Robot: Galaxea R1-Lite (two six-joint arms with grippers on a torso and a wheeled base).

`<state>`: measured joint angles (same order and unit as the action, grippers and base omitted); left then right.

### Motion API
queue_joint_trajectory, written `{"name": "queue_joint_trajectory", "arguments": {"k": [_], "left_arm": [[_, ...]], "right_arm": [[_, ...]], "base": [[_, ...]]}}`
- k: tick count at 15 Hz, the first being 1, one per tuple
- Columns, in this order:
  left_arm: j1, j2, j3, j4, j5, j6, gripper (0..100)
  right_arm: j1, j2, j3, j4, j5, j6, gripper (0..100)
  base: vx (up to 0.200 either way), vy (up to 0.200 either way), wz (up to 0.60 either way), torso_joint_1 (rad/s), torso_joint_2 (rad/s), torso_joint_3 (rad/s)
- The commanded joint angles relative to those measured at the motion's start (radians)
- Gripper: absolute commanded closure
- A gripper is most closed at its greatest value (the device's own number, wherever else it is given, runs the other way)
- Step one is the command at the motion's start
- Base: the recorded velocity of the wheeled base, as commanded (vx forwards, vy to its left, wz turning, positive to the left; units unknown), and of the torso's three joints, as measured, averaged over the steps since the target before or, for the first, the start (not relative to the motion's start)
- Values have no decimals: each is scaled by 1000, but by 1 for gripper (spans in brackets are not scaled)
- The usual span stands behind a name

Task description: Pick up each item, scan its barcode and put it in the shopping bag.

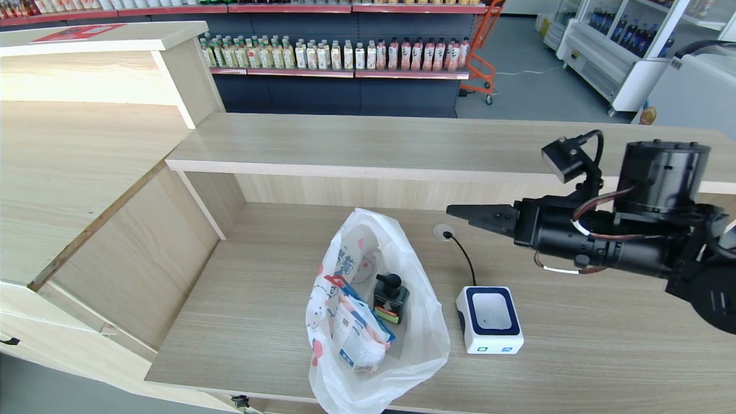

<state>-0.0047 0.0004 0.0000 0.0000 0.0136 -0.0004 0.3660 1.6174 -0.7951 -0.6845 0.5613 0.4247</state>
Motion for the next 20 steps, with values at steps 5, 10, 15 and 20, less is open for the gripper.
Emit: {"name": "queue_joint_trajectory", "arguments": {"k": [5, 10, 15, 20], "left_arm": [[0, 0, 0, 0, 0, 0, 0], [0, 0, 0, 0, 0, -1, 0], [0, 0, 0, 0, 0, 0, 0], [0, 0, 0, 0, 0, -1, 0]], "right_arm": [[-397, -964, 725, 306, -287, -386, 0], [-423, -1519, 795, 686, -547, -445, 0], [-391, -1568, 795, 686, -561, -392, 0], [-369, -1617, 795, 686, -560, -400, 100]], "base": [[0, 0, 0, 0, 0, 0], [0, 0, 0, 0, 0, 0], [0, 0, 0, 0, 0, 0], [0, 0, 0, 0, 0, 0]]}}
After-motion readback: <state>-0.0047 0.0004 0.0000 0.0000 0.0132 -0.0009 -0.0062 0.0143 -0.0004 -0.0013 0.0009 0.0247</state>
